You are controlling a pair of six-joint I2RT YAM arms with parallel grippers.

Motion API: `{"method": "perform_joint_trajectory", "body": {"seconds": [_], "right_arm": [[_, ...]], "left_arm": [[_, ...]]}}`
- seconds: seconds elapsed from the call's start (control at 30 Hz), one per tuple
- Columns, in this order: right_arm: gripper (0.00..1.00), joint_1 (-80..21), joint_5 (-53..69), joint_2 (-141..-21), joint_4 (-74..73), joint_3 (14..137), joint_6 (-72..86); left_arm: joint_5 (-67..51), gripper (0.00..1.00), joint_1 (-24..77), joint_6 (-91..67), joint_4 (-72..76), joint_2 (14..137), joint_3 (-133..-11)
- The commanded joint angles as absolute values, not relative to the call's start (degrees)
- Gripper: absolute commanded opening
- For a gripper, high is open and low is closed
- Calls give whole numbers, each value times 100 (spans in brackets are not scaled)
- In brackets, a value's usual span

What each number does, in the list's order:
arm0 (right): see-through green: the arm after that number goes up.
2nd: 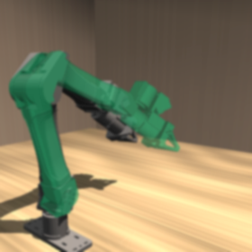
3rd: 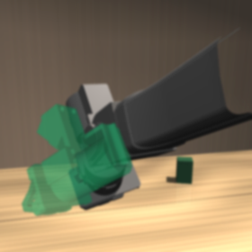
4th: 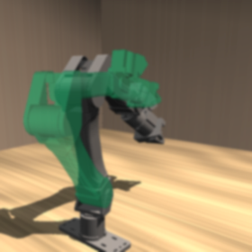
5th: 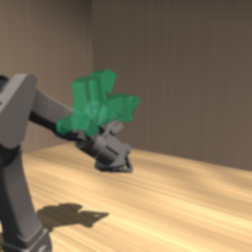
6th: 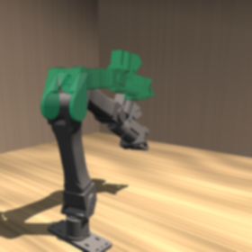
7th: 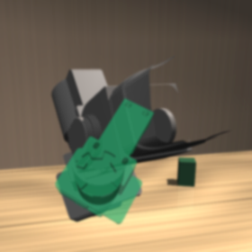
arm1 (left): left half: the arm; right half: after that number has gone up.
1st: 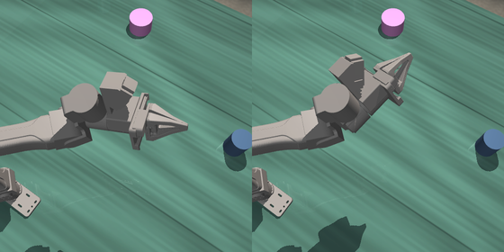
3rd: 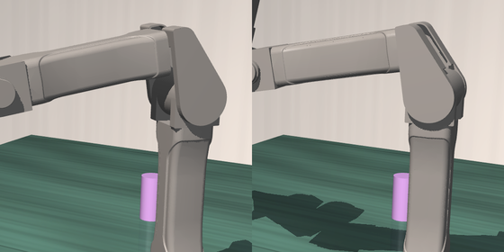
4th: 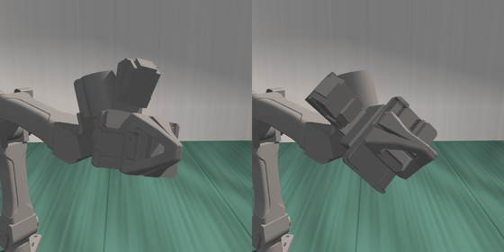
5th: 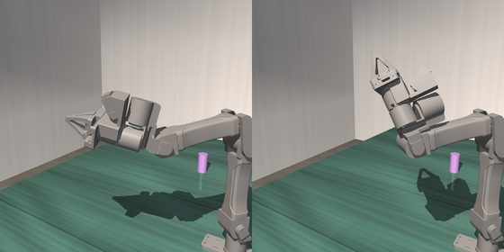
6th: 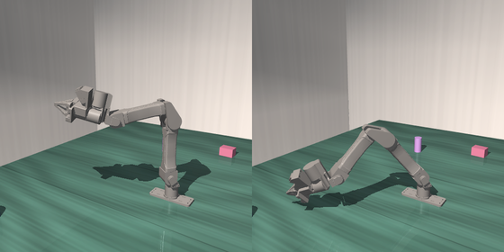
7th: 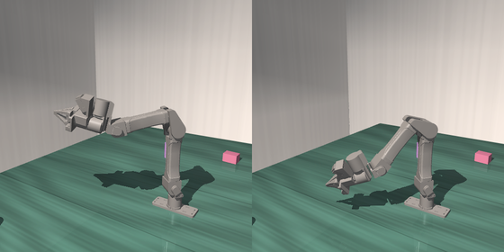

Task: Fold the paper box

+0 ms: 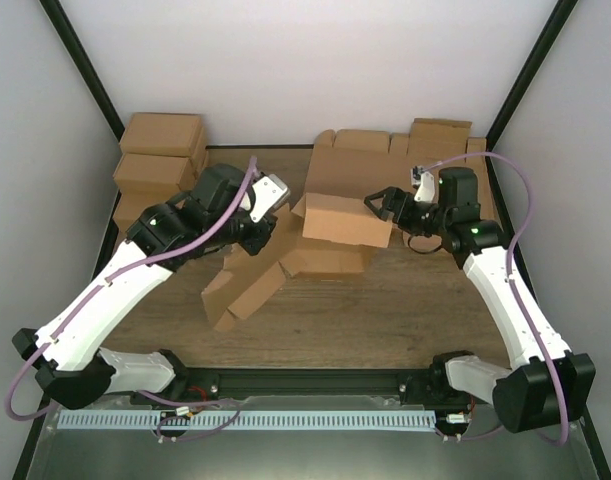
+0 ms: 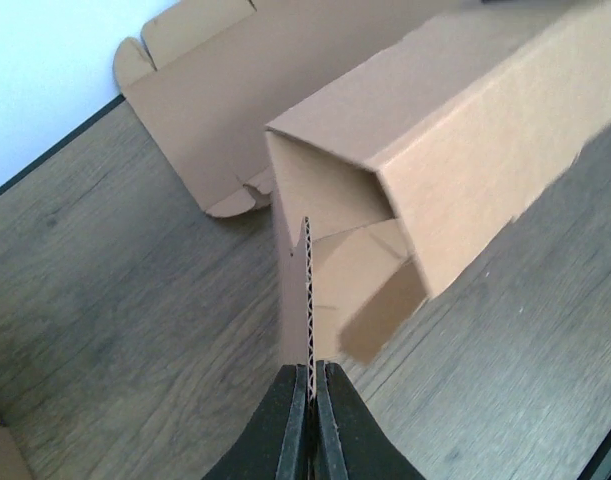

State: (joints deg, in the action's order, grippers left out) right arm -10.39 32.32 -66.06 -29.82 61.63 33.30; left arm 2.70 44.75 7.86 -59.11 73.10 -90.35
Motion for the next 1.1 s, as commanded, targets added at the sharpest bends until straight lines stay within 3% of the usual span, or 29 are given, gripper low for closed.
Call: {"method": "perform_joint_trajectory", "body": {"seconds": [0.0,0.6,1.07], "right_arm": [[86,-1253,3678,-6337,-2764,6173,3819],[90,-1390,3595,-6583,-2946,6297,3254],[85,-1407,3768,-6773,-3166,6510,2139]], "left_arm": [[-195,4,4507,-172,-5154,7406,-9376],[-862,4,4267,-1114,-5003,7666,-9153],[-1461,4,3812,-1146,-4829,7620,-8799]]}}
